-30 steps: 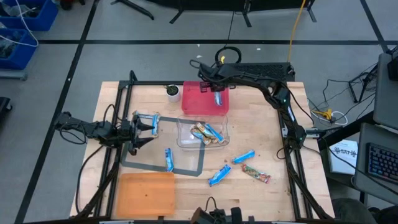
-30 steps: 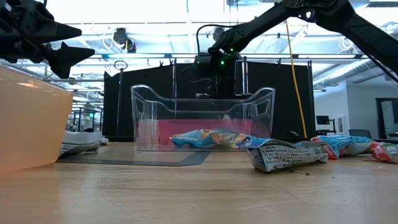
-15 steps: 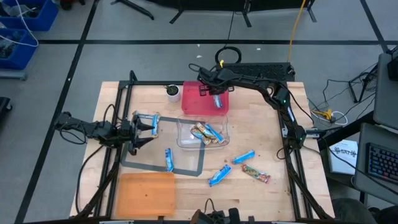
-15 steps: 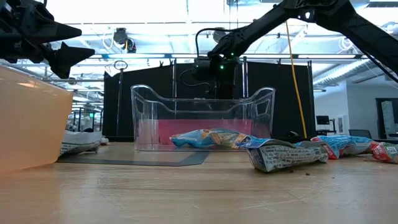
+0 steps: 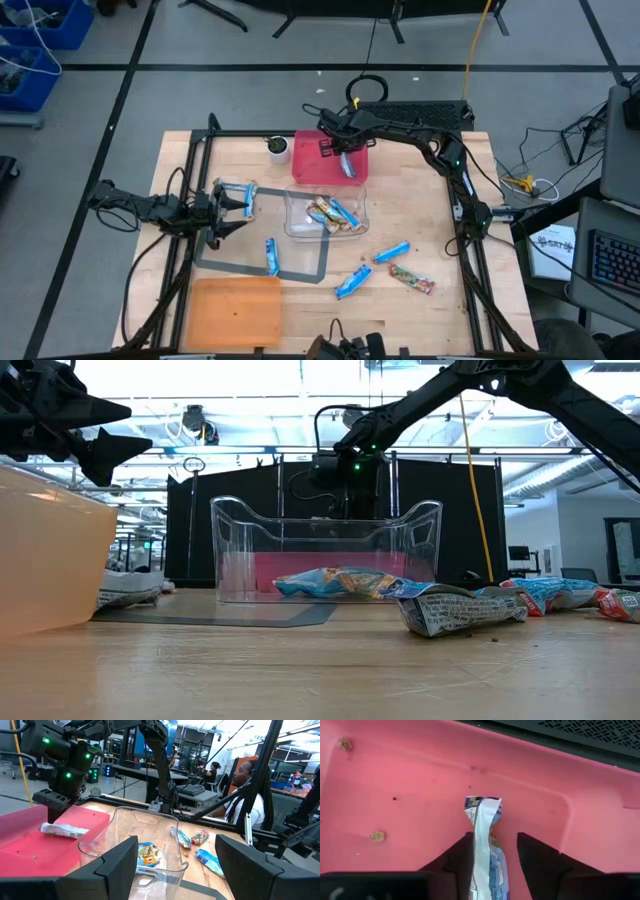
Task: Pick and place Granola Bars by type
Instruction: Put the top right blue granola bar into the red bin, then put the bottom blue granola bar into the red bin
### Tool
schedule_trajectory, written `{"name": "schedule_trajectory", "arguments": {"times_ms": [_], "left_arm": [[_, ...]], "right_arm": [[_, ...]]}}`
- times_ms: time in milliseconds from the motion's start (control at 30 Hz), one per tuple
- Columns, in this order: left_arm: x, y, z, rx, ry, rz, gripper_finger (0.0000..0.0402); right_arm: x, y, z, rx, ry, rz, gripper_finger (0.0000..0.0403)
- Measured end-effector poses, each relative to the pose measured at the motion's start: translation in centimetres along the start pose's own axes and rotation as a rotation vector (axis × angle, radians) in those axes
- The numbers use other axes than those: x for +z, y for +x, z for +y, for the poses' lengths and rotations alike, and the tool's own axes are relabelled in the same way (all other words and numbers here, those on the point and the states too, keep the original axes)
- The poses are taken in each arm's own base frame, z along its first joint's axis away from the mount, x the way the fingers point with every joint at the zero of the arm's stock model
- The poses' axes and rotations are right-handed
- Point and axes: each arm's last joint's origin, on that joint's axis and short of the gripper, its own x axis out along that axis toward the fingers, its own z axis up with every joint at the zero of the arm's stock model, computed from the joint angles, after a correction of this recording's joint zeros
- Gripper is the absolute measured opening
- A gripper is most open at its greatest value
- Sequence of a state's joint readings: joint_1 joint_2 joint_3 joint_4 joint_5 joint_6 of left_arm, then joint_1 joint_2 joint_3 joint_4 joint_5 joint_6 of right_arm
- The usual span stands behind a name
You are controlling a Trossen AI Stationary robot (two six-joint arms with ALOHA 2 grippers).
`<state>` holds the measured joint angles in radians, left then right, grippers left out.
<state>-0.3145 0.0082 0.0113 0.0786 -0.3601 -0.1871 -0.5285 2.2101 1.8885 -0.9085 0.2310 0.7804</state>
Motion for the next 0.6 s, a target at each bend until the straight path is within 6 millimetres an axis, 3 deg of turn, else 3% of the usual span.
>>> {"name": "schedule_trajectory", "arguments": {"times_ms": [167, 267, 600], "left_arm": [[0.0, 0.0, 0.0, 0.0, 0.0, -0.001, 0.0269], [0.0, 0.0, 0.0, 0.0, 0.0, 0.0, 0.0269], [0.0, 0.0, 0.0, 0.0, 0.0, 0.0, 0.0269]], "right_arm": [[0.1, -0.4, 0.0, 0.011, -0.02, -0.015, 0.017], [0.6, -1.8, -0.1, 0.04, -0.048, -0.055, 0.0174], [1.9, -9.2, -1.5, 0.085, -0.124, -0.275, 0.0203]]}}
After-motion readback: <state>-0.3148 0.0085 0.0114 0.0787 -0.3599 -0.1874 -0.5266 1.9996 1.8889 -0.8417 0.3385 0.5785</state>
